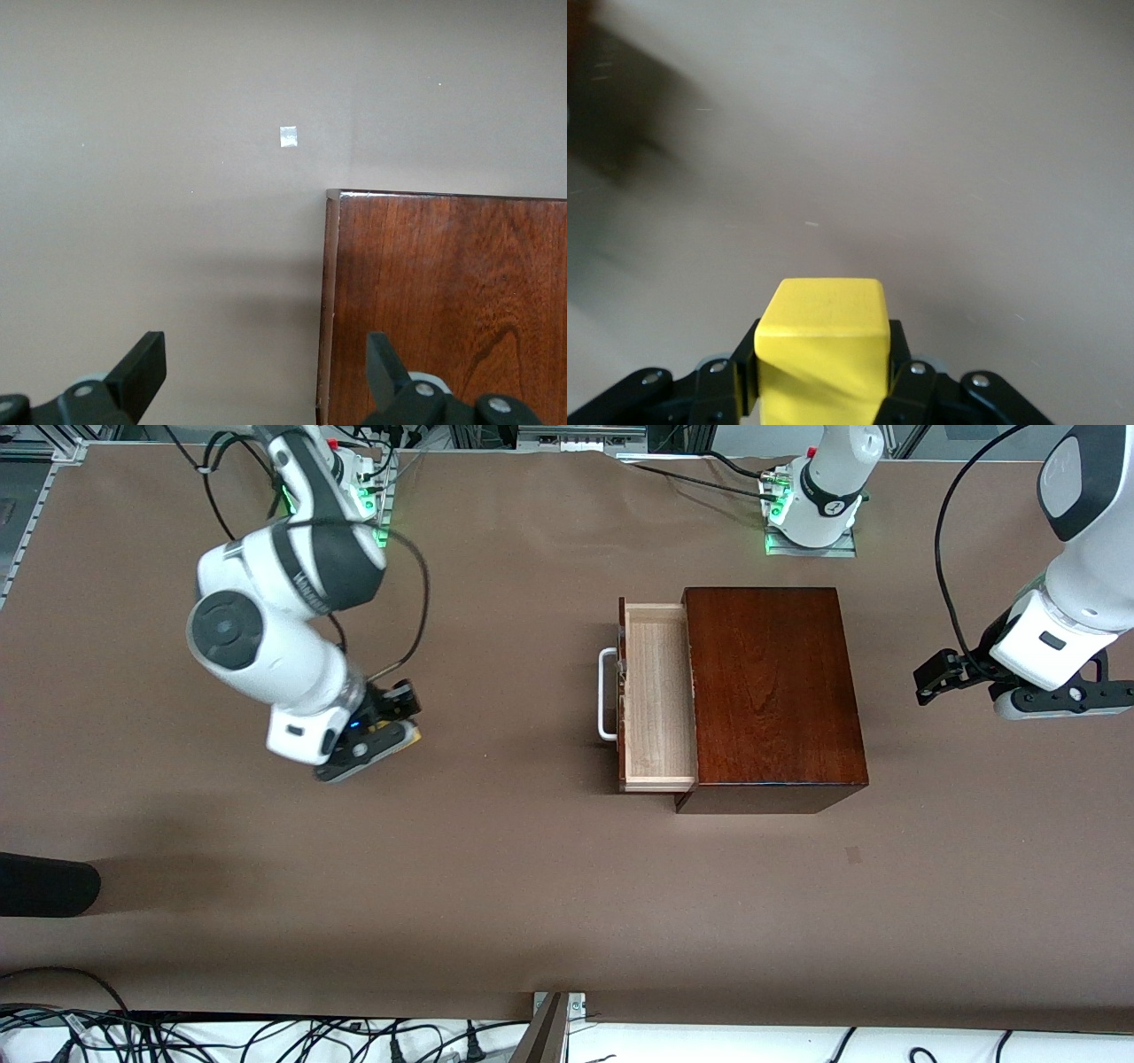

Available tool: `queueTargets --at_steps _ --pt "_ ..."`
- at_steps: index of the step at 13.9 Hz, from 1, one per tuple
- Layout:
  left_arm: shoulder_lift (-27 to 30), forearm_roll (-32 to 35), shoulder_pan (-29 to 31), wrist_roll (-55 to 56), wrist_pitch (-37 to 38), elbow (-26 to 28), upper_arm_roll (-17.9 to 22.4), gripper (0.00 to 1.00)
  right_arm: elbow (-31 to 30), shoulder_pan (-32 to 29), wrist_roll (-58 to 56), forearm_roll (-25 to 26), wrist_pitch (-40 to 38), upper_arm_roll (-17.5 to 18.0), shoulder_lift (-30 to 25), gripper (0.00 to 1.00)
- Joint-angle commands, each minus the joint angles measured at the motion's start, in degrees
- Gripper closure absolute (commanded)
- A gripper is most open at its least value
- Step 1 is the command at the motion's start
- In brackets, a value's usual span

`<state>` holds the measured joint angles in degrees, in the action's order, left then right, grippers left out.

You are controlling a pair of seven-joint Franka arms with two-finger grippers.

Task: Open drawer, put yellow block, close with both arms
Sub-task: 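Lift the yellow cube with the right gripper and carry it over the drawer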

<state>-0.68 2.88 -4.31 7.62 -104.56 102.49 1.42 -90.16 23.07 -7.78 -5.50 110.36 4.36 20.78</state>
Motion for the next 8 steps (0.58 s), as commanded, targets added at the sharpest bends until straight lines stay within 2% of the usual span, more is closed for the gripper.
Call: queueTargets --at_steps 1,3,6,8 --pt "2.26 -0.86 0.79 -1.47 -1.00 2.36 -0.37 0.00 4.88 10.82 0.84 4.34 -1.03 -1.02 2.50 1.00" --pt "2.00 -0.60 0.70 -1.47 -1.00 1.66 -0.45 0.00 10.51 14.61 0.32 5.41 -2.51 -0.58 6.28 1.00" --pt "0.24 -0.60 0.79 -1.90 -0.82 -0.61 -0.45 0.00 20.34 25.14 0.66 8.12 -4.53 -0.84 13.39 1.00" --pt "0.15 -0.60 0.88 -4.01 -0.82 -0.71 -0.45 0.00 27.63 28.42 0.14 10.15 -5.50 -0.93 19.19 1.00"
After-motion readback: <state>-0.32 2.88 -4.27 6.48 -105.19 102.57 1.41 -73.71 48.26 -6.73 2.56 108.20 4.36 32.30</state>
